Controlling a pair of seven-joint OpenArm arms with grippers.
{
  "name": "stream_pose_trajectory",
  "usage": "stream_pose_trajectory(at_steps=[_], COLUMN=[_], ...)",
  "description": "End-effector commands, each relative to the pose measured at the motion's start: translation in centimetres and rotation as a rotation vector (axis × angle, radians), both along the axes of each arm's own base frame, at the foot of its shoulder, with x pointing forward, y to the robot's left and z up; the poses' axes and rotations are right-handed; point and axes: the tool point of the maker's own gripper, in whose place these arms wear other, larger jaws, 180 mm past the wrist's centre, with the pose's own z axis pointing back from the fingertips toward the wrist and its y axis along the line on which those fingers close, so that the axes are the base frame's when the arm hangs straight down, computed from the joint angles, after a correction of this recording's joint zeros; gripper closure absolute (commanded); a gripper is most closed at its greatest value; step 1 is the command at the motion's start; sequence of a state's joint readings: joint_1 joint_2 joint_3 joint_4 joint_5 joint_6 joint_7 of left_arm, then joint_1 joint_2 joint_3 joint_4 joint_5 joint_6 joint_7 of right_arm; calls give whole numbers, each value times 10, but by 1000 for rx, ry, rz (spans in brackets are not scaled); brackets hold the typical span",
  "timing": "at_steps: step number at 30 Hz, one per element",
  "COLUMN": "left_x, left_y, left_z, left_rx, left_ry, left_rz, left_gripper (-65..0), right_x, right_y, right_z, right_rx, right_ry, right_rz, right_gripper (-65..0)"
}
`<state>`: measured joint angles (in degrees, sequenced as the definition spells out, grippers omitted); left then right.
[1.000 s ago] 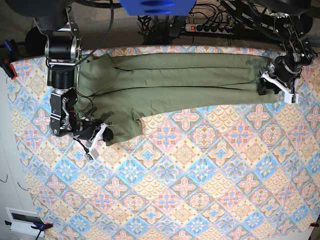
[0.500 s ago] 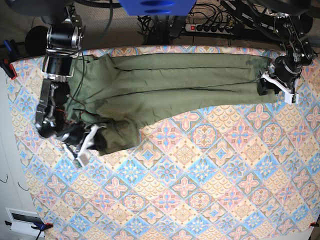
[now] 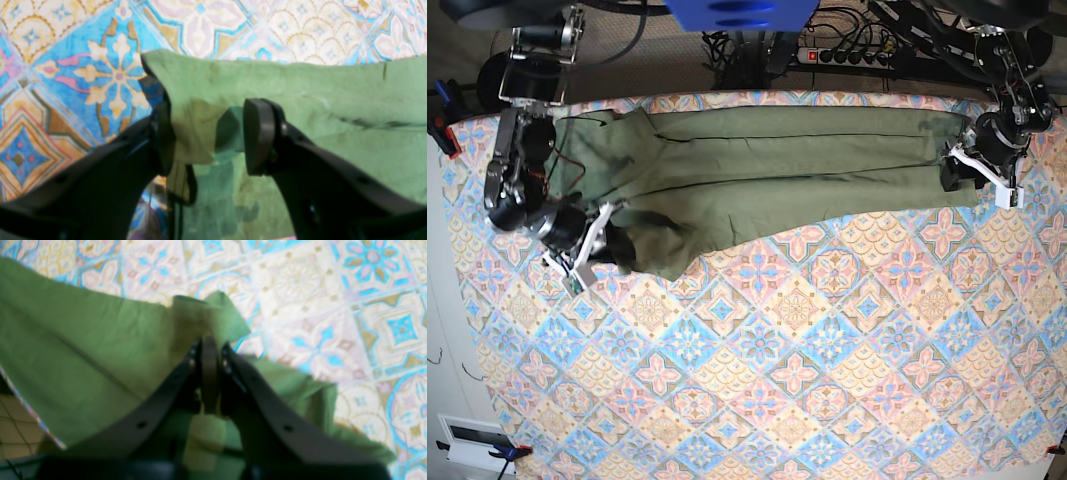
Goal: Layout the t-shirt on the table in an organized manner, then fold the t-shirt properly
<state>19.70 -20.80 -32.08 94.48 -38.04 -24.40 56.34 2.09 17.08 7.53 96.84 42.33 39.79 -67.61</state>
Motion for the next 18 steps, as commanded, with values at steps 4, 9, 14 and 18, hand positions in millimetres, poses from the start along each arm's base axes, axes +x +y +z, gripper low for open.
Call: stream_pose_trajectory(at_steps=[4,9,14,18], left_x=[9,9,9,9], left_y=[5,5,5,5], left_z=[15,15,15,15], left_rx=[17,17,17,17], left_ry=[-48,-48,-48,-48], left_rz=[-6,-6,-6,-6], left_gripper=[-309,-309,-309,-309], right_x=[-20,-46,-62,-68], right_y=[-8,-8,-8,-15], right_z=[8,6,11,26], right_rx=[-57,-121,-74,-1], right_ry=[-30,-4,8,-5], right_rz=[31,73,79,69], right_gripper=[-7,-7,-7,-8])
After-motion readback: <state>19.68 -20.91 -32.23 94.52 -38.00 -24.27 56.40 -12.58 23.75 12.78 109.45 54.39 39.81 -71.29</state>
